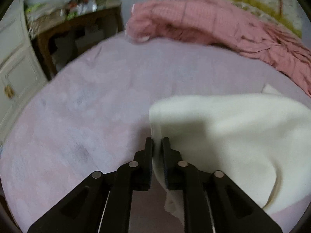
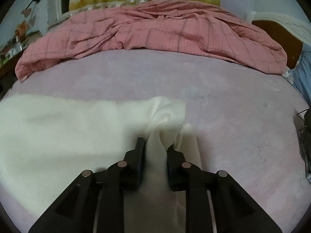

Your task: Fold large clothes

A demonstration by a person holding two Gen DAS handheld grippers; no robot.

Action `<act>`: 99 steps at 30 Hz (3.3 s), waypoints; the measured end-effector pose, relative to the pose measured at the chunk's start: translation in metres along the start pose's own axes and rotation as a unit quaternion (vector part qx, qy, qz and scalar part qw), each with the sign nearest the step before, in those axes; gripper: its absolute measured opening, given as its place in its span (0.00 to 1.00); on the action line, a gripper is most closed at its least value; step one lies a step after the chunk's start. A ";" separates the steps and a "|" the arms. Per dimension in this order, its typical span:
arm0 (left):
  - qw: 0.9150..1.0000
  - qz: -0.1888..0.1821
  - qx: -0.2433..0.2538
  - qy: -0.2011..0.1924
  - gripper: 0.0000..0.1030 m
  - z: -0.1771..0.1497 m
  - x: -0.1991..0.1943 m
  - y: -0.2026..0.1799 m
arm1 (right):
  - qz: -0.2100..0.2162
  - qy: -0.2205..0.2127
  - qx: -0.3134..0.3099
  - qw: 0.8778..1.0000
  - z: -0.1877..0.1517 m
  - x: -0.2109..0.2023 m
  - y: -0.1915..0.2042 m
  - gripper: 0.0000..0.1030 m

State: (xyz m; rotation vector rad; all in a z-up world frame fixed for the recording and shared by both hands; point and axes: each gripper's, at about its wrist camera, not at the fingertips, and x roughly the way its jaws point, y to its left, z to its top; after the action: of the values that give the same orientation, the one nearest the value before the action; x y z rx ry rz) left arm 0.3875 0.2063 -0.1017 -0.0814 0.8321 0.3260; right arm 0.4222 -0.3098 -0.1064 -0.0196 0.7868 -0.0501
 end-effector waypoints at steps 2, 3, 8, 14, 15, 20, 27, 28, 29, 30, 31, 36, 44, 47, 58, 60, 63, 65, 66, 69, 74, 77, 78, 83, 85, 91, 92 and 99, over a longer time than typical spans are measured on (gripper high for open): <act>1.000 -0.012 0.009 -0.018 0.41 -0.002 -0.016 0.002 | -0.018 -0.012 -0.002 1.000 -0.002 -0.007 0.000 0.47; 0.999 -0.021 0.001 -0.028 0.54 -0.003 -0.027 0.005 | -0.026 -0.015 0.000 1.000 -0.003 -0.010 -0.002 0.55; 0.997 -0.078 -0.006 -0.004 0.69 -0.013 -0.048 0.015 | -0.012 -0.011 0.043 0.999 -0.004 -0.028 -0.016 0.63; 0.992 -0.118 0.015 0.039 0.48 -0.036 -0.039 0.019 | -0.006 0.004 0.031 0.999 -0.013 -0.056 -0.007 0.68; 0.991 -0.129 0.019 0.034 0.45 -0.040 -0.041 0.019 | -0.004 -0.001 0.029 1.000 -0.015 -0.063 -0.005 0.68; 0.982 -0.181 0.045 0.030 0.37 -0.049 -0.041 0.013 | 0.040 -0.007 0.020 0.999 -0.023 -0.089 0.002 0.74; 0.985 -0.170 0.034 0.021 0.43 -0.048 -0.032 0.010 | 0.081 0.037 -0.045 0.995 -0.040 -0.087 0.036 0.74; 0.985 -0.169 0.033 0.021 0.34 -0.047 -0.030 0.008 | 0.081 0.044 -0.053 0.994 -0.042 -0.084 0.043 0.74; 0.984 -0.175 0.026 0.021 0.25 -0.047 -0.029 0.009 | 0.079 0.052 -0.060 0.994 -0.045 -0.080 0.047 0.74; 0.986 -0.166 0.018 0.015 0.19 -0.044 -0.030 0.011 | 0.074 0.066 -0.063 0.993 -0.047 -0.076 0.050 0.75; 0.988 -0.154 0.012 0.003 0.05 -0.043 -0.033 0.011 | 0.069 0.083 -0.062 0.992 -0.049 -0.070 0.051 0.75; 0.995 -0.087 0.021 -0.034 0.02 -0.039 -0.040 0.011 | 0.073 0.094 -0.053 0.992 -0.055 -0.063 0.050 0.77; 0.995 -0.014 0.047 -0.087 0.03 -0.036 -0.048 -0.001 | 0.007 0.035 -0.065 0.997 -0.057 -0.065 0.061 0.34; 0.991 0.008 0.050 -0.120 0.00 -0.035 -0.054 -0.003 | 0.010 0.020 -0.044 0.999 -0.053 -0.067 0.055 0.20; 0.988 -0.061 0.044 -0.135 0.00 -0.029 -0.070 0.033 | 0.063 0.017 0.032 0.997 -0.038 -0.073 0.027 0.18; 0.986 -0.072 0.056 -0.140 0.00 -0.029 -0.077 0.021 | 0.074 -0.021 0.050 0.996 -0.031 -0.088 0.019 0.18; 0.984 -0.108 0.053 -0.129 0.00 -0.026 -0.078 0.005 | 0.105 -0.064 0.061 0.991 -0.022 -0.104 0.014 0.24; 0.983 -0.129 0.048 -0.119 0.00 -0.020 -0.073 -0.003 | 0.160 -0.063 0.057 0.983 -0.017 -0.100 0.016 0.36; 0.983 -0.138 0.046 -0.113 0.01 -0.017 -0.070 -0.008 | 0.177 -0.052 0.055 0.981 -0.017 -0.093 0.019 0.49; 0.983 -0.165 0.039 -0.073 0.13 -0.013 -0.053 -0.026 | 0.169 -0.004 0.055 0.984 -0.021 -0.059 0.028 0.52; 0.988 -0.142 0.052 -0.029 0.19 -0.014 -0.028 -0.044 | 0.143 0.043 0.029 0.988 -0.034 -0.019 0.038 0.55; 0.990 -0.097 0.092 -0.039 0.19 -0.023 -0.024 -0.063 | 0.136 0.040 0.015 0.990 -0.032 -0.018 0.041 0.56; 0.990 -0.082 0.104 -0.045 0.19 -0.024 -0.025 -0.069 | 0.137 0.038 0.015 0.990 -0.031 -0.015 0.041 0.56; 0.989 -0.052 0.106 -0.090 0.19 -0.025 -0.047 -0.076 | 0.136 0.035 0.019 0.990 -0.029 -0.015 0.039 0.57; 0.983 -0.077 0.110 -0.127 0.21 -0.025 -0.072 -0.078 | 0.128 0.034 0.025 0.991 -0.026 -0.026 0.037 0.57; 0.953 -0.199 0.131 -0.188 0.40 -0.036 -0.151 -0.113 | 0.154 -0.022 0.021 0.988 -0.013 -0.078 0.038 0.57; 0.948 -0.229 0.133 -0.174 0.40 -0.037 -0.155 -0.122 | 0.161 -0.031 0.013 0.986 -0.011 -0.087 0.042 0.57; 0.946 -0.282 0.145 -0.068 0.40 -0.027 -0.126 -0.192 | 0.178 -0.054 0.004 0.983 -0.008 -0.112 0.049 0.57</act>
State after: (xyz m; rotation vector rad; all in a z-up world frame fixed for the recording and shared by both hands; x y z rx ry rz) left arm 0.3501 -0.0126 -0.0378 -0.0179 0.6778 -0.3285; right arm 0.3399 -0.2549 -0.0344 0.1258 0.6717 0.2845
